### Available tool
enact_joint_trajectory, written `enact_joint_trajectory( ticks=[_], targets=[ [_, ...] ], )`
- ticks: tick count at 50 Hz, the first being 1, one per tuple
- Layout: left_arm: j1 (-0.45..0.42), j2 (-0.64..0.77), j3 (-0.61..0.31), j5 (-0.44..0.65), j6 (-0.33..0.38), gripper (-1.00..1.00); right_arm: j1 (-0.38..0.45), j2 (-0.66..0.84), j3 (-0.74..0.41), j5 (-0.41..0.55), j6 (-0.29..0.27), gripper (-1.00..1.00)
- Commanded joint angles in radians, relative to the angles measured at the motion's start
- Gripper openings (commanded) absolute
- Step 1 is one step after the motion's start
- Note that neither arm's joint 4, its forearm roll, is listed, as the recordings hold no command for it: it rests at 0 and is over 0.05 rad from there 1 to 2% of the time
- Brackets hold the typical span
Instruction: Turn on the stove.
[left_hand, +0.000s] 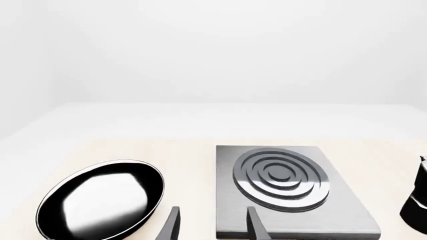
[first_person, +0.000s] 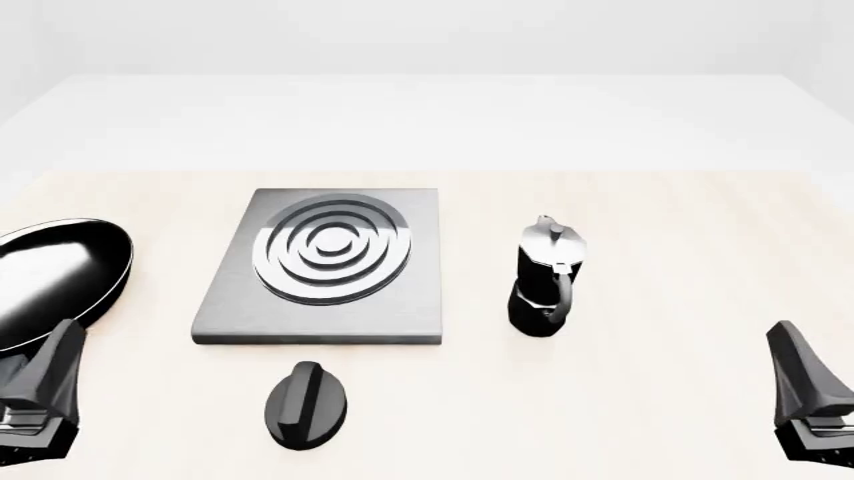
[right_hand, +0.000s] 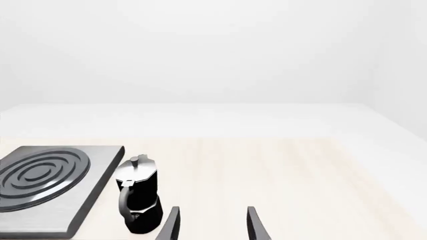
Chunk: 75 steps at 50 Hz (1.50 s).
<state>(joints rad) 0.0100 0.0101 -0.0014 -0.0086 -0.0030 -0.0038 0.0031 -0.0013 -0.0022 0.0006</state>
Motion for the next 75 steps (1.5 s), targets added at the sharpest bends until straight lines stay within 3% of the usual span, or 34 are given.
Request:
enact_joint_trajectory(
  ticks=[1, 6, 7, 9, 11, 12, 13, 15, 16, 19, 20, 22, 27, 34, 42, 44, 46, 52, 57, 75],
  targets=[
    [-0.033, 0.068, 0.001, -0.049, 0.005, 1.0, 0.005, 0.015, -0.002, -0.003, 0.005, 1.0],
    [-0.057, 0.14, 0.0, -0.098, 0.016, 1.0, 0.006, 0.025, -0.001, -0.008, 0.001, 1.0],
    [-0.059, 0.239, 0.001, -0.164, 0.044, 1.0, 0.006, 0.038, -0.001, -0.017, 0.002, 1.0],
    [-0.071, 0.303, 0.0, -0.213, 0.043, 1.0, 0.007, 0.052, -0.001, -0.028, 0.002, 1.0],
    [-0.072, 0.414, 0.0, -0.287, 0.093, 1.0, 0.005, 0.062, 0.0, -0.034, 0.004, 1.0],
    [-0.104, 0.459, -0.007, -0.307, 0.037, 1.0, 0.004, 0.055, -0.001, -0.028, 0.003, 1.0],
    [-0.098, 0.506, -0.01, -0.332, 0.088, 1.0, 0.003, 0.054, -0.001, -0.026, 0.0, 1.0],
    [-0.134, 0.541, -0.036, -0.316, 0.066, 1.0, 0.001, 0.056, -0.001, -0.025, -0.003, 1.0],
    [-0.137, 0.57, -0.048, -0.312, 0.092, 1.0, -0.002, 0.06, -0.001, -0.026, -0.004, 1.0],
    [-0.183, 0.614, -0.079, -0.283, 0.041, 1.0, -0.002, 0.075, -0.001, -0.037, -0.006, 1.0],
    [-0.174, 0.607, -0.083, -0.271, 0.064, 1.0, -0.003, 0.074, 0.0, -0.036, -0.007, 1.0],
    [-0.199, 0.644, -0.118, -0.231, 0.007, 1.0, -0.004, 0.081, 0.0, -0.039, -0.014, 1.0],
    [-0.257, 0.626, -0.175, -0.124, 0.011, 1.0, -0.004, 0.085, 0.0, -0.042, -0.018, 1.0],
    [-0.366, 0.669, -0.25, -0.027, -0.043, 1.0, 0.008, 0.117, 0.001, -0.065, -0.017, 1.0],
    [-0.415, 0.693, -0.296, 0.026, -0.08, 1.0, 0.008, 0.108, 0.001, -0.057, -0.02, 1.0],
    [-0.447, 0.741, -0.3, 0.022, -0.127, 1.0, 0.008, 0.109, 0.001, -0.058, -0.018, 1.0],
    [-0.455, 0.711, -0.314, 0.049, -0.097, 1.0, 0.009, 0.115, 0.001, -0.063, -0.018, 1.0],
    [-0.496, 0.738, -0.331, 0.062, -0.11, 1.0, 0.007, 0.101, 0.001, -0.054, -0.016, 1.0],
    [-0.528, 0.773, -0.33, 0.054, -0.064, 1.0, 0.007, 0.101, 0.001, -0.054, -0.015, 1.0],
    [-0.56, 0.873, -0.351, 0.044, -0.07, 1.0, 0.009, 0.081, 0.001, -0.04, 0.005, 1.0]
  ],
)
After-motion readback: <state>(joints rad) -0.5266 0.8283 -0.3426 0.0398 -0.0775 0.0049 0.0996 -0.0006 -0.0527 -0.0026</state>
